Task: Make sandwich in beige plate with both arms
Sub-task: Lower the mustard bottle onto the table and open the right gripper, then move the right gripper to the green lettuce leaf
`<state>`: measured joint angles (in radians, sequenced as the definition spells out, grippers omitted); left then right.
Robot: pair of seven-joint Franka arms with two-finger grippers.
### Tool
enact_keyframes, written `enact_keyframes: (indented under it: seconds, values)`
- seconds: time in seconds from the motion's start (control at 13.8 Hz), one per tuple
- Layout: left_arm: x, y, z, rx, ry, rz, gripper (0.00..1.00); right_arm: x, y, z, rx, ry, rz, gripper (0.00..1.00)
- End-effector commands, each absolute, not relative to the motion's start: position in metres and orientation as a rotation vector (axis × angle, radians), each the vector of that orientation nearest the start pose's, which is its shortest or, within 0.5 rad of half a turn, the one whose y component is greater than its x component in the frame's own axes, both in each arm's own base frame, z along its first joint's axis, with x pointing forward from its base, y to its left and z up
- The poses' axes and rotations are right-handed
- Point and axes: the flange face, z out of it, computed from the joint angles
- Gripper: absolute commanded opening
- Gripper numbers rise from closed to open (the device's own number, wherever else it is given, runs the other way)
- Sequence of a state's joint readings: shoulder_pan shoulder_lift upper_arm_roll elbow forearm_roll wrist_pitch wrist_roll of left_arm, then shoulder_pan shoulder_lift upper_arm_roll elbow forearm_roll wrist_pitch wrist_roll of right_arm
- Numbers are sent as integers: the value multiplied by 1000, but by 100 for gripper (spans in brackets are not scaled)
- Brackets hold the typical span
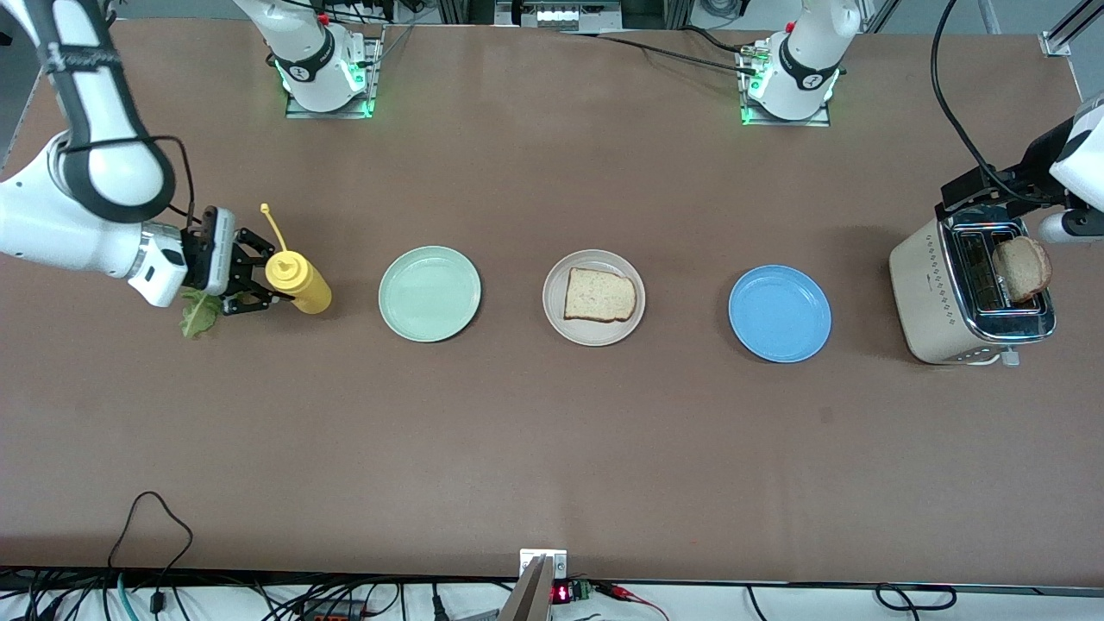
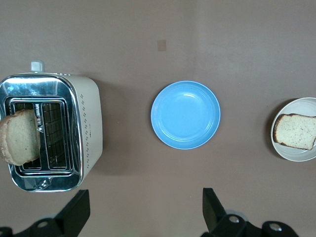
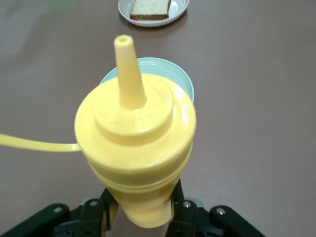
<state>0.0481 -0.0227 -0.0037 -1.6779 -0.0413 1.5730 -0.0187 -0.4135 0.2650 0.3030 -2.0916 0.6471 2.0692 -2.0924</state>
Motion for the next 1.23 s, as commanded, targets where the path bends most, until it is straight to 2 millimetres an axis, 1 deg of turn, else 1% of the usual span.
enact_keyframes:
  seconds: [0.0,0.14,0.22,0.43,0.51,0.72,0.79,0.87,0.94,1.01,1.08,1.16]
  values:
    - [538,19,591,-3158,-101,123,100,543,-66,243,-1685,-1746,-703,0]
    - [537,21,591,-3157,-110,131,100,534,-77,210,-1638,-1672,-756,0]
    - [537,21,591,-3157,-110,128,100,531,-80,200,-1632,-1640,-764,0]
    - [538,23,591,-3157,-98,126,100,524,-90,179,-1623,-1591,-795,0]
    - [537,22,592,-3158,-98,123,100,522,-89,173,-1612,-1581,-811,0]
    - [536,10,594,-3157,-81,119,100,522,-91,169,-1616,-1571,-816,0]
    - [537,11,595,-3157,-86,114,100,522,-91,169,-1617,-1570,-815,0]
    - [537,10,593,-3157,-84,114,100,522,-91,169,-1620,-1564,-812,14]
    - [537,10,594,-3157,-84,112,100,522,-91,169,-1624,-1558,-808,47]
    - [537,10,594,-3157,-84,112,100,522,-90,169,-1627,-1555,-805,69]
    - [537,11,594,-3157,-86,112,100,522,-89,169,-1628,-1552,-804,82]
    - [537,12,594,-3157,-88,112,100,522,-89,169,-1629,-1551,-803,87]
